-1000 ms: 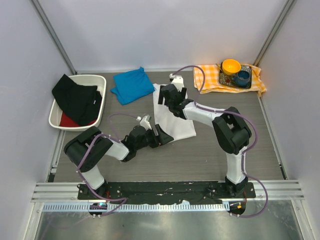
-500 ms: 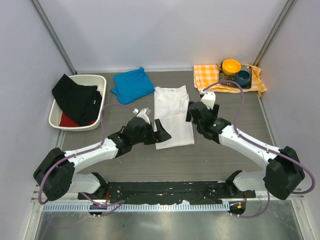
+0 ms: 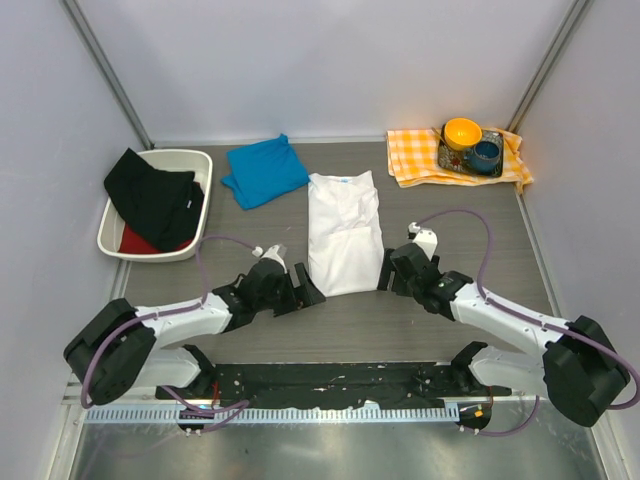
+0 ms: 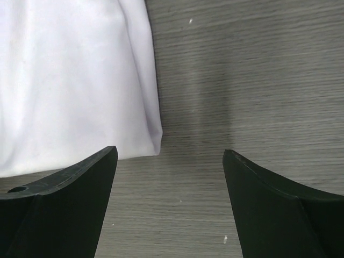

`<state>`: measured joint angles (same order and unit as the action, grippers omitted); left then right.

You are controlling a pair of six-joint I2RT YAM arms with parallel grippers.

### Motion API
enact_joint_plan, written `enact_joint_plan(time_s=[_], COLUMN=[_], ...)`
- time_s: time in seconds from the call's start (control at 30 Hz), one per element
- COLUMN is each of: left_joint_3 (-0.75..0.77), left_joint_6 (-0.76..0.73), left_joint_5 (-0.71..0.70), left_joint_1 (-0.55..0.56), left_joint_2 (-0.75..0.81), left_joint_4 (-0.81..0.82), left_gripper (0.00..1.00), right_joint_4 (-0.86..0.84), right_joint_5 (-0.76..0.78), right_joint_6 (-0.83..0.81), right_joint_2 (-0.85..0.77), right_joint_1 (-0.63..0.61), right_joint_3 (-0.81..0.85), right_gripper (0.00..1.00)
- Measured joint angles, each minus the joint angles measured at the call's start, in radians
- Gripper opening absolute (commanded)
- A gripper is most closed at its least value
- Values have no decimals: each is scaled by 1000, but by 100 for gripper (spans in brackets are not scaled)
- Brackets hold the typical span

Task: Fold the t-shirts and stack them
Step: Fold the tshirt

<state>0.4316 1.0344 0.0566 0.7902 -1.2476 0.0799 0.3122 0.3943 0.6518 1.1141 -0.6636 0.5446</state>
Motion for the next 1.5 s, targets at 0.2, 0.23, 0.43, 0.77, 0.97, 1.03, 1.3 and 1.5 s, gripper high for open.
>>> enact_joint_plan(time_s=[0.2, 0.23, 0.43, 0.77, 0.97, 1.03, 1.3, 1.5], left_joint_3=[-33, -34, -35, -33, -34, -36, -48, -58], left_joint_6=[47, 55, 85, 116, 119, 120, 134, 140], left_joint_5=[24, 27, 35, 55, 60, 59, 49, 45], left_joint_1=[0, 0, 0, 0, 0, 0, 0, 0], left_joint_2=[-68, -82, -154, -267, -285, -286, -286, -235], left_joint_4=[193, 217, 313, 451, 481, 482, 490, 449], left_gripper=[84, 82, 63, 54, 50, 49, 47, 71], right_joint_4=[-82, -95, -137, -188, -204, -211, -298, -401], right_joint_5=[-89, -100, -129, -130, -128, -128, -153, -188], right_joint_6=[49, 58, 90, 111, 111, 111, 115, 133], right_joint_2=[-3, -3, -3, -2, -2, 0, 95, 170], right_joint_1=[0, 0, 0, 26, 56, 68, 99, 103], right_joint_3=[-56, -64, -104, -136, -135, -135, -114, -101], right_gripper=[84, 84, 78, 76, 76, 75, 72, 57])
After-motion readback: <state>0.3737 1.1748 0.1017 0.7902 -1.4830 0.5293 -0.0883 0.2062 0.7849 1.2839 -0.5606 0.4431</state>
